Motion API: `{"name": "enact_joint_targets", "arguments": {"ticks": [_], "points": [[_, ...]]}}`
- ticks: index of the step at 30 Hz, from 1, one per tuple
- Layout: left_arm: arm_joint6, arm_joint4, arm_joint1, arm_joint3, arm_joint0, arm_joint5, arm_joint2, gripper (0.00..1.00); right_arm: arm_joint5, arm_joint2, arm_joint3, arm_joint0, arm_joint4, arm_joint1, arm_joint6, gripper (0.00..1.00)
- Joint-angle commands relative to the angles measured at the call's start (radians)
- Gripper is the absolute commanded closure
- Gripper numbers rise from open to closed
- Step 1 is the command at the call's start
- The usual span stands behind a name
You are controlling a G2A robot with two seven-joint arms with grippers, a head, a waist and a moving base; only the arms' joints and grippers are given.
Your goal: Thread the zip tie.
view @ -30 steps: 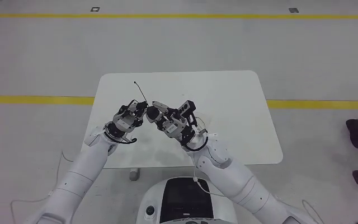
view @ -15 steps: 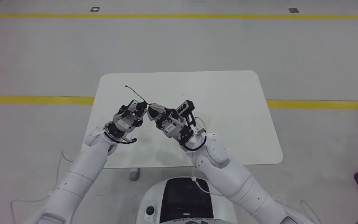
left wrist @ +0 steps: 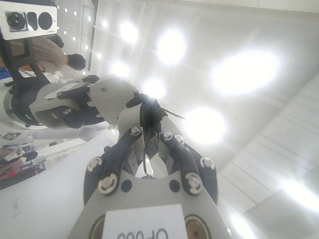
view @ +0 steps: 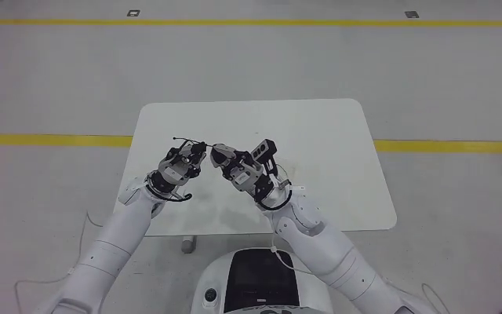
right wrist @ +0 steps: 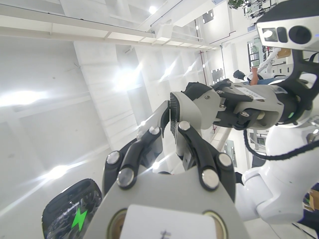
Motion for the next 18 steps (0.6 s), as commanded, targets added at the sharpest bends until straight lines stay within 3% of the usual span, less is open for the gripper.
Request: {"name": "enact_joint_targets", "arguments": {"ticks": [1, 18], "points": [[0.0, 0.0, 0.0, 0.0, 0.0, 0.0, 0.0, 1.0, 0.004, 0.007, -0.002, -0.005, -0.006, -0.001, 0.001, 1.0], [0.0, 0.0, 0.0, 0.0, 0.0, 0.0, 0.0, 1.0, 0.025, 0.049, -0.012, -0.034, -0.044, -0.007, 0.009, 1.0]]}}
